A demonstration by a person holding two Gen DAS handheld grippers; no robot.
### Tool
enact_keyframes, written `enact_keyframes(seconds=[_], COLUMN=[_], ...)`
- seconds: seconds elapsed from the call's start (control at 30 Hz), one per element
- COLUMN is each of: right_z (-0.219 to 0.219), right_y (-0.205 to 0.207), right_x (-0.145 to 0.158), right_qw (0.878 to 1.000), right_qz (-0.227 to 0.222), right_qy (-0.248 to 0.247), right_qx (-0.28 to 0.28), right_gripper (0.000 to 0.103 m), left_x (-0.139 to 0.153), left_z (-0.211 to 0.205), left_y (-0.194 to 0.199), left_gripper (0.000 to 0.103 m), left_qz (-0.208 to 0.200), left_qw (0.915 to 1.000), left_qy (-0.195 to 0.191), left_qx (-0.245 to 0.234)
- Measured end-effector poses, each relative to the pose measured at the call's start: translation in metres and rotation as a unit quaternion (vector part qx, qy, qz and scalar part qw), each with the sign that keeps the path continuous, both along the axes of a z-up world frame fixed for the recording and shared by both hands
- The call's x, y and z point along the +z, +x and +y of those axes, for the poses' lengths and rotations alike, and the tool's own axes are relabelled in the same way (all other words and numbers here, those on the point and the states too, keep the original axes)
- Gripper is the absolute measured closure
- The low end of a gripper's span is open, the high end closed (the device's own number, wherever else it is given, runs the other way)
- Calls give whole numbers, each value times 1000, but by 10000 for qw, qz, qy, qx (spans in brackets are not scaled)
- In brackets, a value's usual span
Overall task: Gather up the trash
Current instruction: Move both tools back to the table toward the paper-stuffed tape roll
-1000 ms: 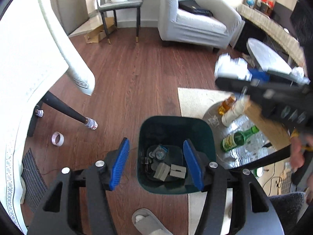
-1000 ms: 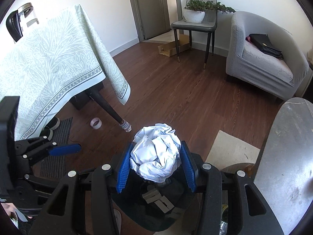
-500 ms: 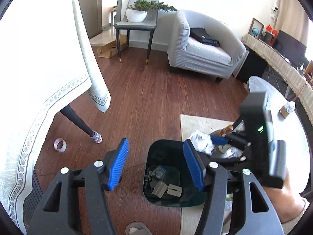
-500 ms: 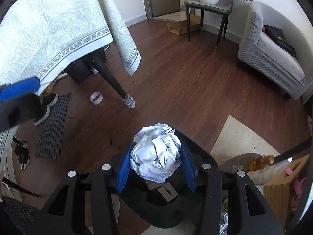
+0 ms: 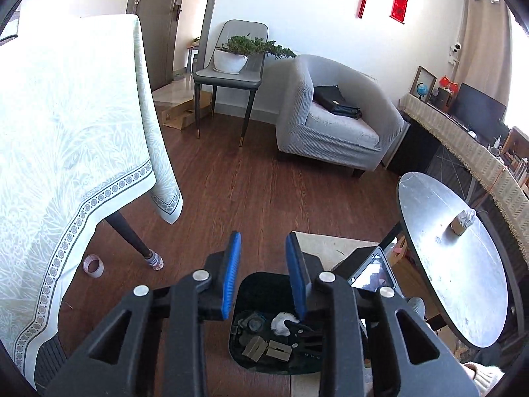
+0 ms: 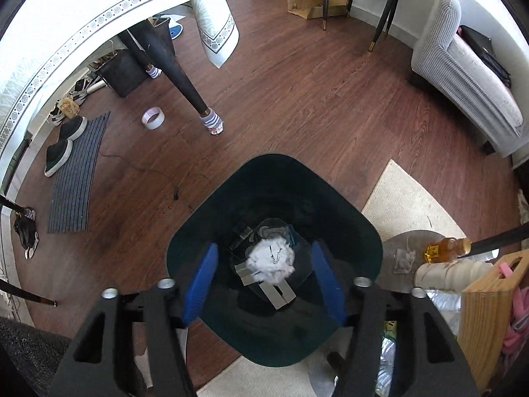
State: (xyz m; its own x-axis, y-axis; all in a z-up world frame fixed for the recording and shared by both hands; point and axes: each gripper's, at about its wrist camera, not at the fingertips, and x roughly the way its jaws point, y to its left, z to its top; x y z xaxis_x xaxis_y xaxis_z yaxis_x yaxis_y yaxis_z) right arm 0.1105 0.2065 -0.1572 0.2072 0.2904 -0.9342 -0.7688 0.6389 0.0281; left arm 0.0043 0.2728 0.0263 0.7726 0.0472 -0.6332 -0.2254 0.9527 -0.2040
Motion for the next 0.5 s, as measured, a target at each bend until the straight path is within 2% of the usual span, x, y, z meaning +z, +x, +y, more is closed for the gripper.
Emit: enact_keyframes(seconds=[0.27,0.37,0.5], right_z=[-8,-15,-29], right_y=[-2,0,0], right_x=[20,41,78], right_qw=[9995,9980,9940], right_qz=[-132,-144,-421], right_qy=[290,609,1012], right_qx=[63,48,-36], right_gripper=[35,35,35], left_x=[24,33,40], left_z=[-9,-13,-19], left_y=[-2,-5,-5], left_gripper=[73,73,74], left_qz=[-292,-410,-523], left_qw=[9995,9990,9984], left_qy=[104,94,34], left_qx=[95,143,204])
